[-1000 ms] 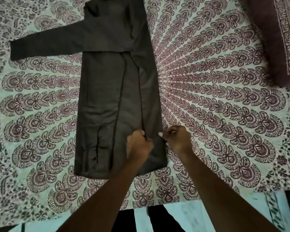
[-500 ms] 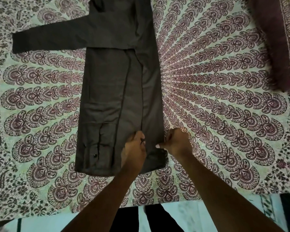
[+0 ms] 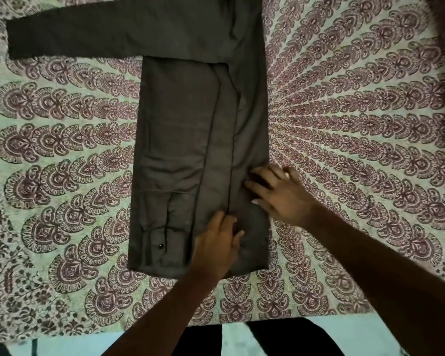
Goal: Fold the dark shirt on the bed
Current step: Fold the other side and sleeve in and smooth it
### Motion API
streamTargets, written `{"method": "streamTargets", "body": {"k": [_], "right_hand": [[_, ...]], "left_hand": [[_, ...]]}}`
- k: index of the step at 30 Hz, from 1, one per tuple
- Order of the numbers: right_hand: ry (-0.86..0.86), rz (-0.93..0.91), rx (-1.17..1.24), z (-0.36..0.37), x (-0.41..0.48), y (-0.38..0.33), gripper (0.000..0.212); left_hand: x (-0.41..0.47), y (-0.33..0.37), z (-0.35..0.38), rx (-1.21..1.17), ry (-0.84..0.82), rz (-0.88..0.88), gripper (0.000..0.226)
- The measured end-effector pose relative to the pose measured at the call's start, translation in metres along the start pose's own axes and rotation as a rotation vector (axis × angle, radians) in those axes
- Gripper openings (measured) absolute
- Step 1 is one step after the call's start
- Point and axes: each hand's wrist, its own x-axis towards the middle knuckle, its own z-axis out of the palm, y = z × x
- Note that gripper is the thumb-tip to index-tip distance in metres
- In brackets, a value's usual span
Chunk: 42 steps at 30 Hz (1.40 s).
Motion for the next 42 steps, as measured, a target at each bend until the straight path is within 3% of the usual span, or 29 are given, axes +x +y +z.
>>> {"method": "streamTargets", "body": {"k": [4,7,11,16,19,20,23,25,27,31,38,42], "right_hand": [[0.004,0.033,-0.073,0.004,0.015,0.021,0.058],[-0.005,0.036,-0.105,0.0,0.026,0.039,0.058],[0.003,0.077,-0.084,-0.011,0.044,0.057,0.06],[-0.024,-0.278,-0.206,-0.013,0.044,0.073,0.056],[-0.055,-0.161,-0.199,-0.026,0.058,0.091,0.059],[-0.061,-0.128,-0.191,-0.031,0.066,0.097,0.06],[-0.091,-0.091,-0.163,-0.049,0.094,0.117,0.064],[-0.085,-0.087,-0.172,-0.059,0.111,0.127,0.067],[-0.078,-0.099,-0.185,-0.069,0.127,0.134,0.07],[-0.06,-0.171,-0.168,-0.077,0.155,0.152,0.062],[0.063,0.032,0.091,-0.102,0.222,0.192,0.042],[0.181,0.126,0.165,-0.126,0.271,0.215,0.052]], "left_hand": [[0.003,-0.01,0.003,0.289,-0.032,0.211,0.071],[0.006,-0.014,0.005,0.33,-0.057,0.288,0.076],[0.013,-0.024,0.002,0.391,-0.026,0.406,0.065],[0.034,-0.012,-0.007,0.37,0.148,0.575,0.023],[0.061,0.006,-0.013,0.378,0.156,0.543,0.025],[0.071,0.009,-0.015,0.381,0.121,0.516,0.031],[0.097,0.006,-0.021,0.367,-0.13,0.354,0.097],[0.114,0.005,-0.027,0.366,-0.229,0.3,0.12],[0.13,0.007,-0.035,0.351,-0.193,0.313,0.106],[0.17,0.02,-0.043,0.334,0.091,0.34,0.055],[0.237,0.03,-0.036,0.387,0.228,0.28,0.041],[0.242,0.019,-0.013,0.39,0.315,0.281,0.038]]}}
